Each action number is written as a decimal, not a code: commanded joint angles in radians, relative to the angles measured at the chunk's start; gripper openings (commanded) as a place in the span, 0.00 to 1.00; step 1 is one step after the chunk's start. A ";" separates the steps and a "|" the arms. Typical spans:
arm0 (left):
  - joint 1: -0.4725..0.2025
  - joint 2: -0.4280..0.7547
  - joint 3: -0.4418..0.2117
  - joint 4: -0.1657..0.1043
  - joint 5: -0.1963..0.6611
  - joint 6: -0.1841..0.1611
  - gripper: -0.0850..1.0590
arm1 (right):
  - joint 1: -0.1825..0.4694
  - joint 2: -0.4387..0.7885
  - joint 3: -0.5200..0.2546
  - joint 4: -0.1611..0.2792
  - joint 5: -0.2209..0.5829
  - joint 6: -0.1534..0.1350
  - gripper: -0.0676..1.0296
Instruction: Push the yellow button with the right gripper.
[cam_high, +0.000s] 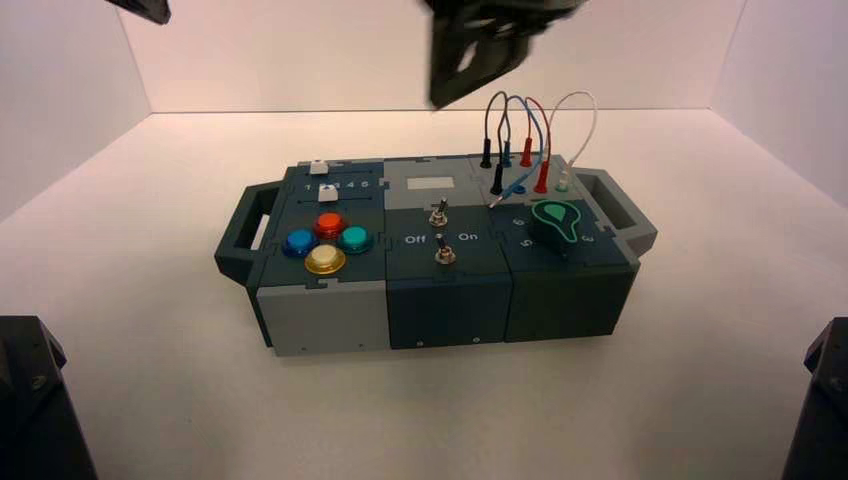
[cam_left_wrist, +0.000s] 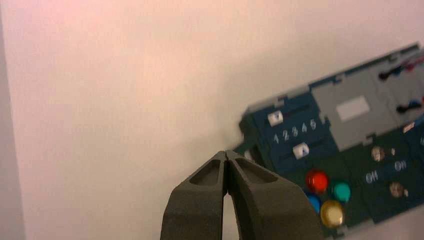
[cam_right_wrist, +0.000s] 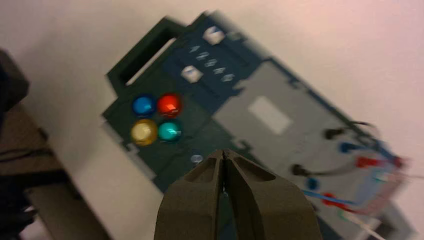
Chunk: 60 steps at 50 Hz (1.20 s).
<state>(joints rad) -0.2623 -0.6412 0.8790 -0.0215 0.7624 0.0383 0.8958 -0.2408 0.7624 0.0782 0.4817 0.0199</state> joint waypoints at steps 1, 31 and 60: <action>-0.003 0.008 -0.023 0.002 0.014 0.012 0.05 | 0.044 0.057 -0.080 0.021 0.017 0.003 0.04; -0.003 0.095 -0.021 -0.006 0.058 0.012 0.05 | 0.179 0.397 -0.279 0.089 0.129 0.002 0.04; -0.005 0.097 -0.015 -0.006 0.048 0.014 0.05 | 0.202 0.466 -0.281 0.161 0.132 -0.002 0.04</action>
<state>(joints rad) -0.2638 -0.5400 0.8805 -0.0245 0.8191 0.0460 1.0907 0.2240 0.4955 0.2378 0.6136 0.0184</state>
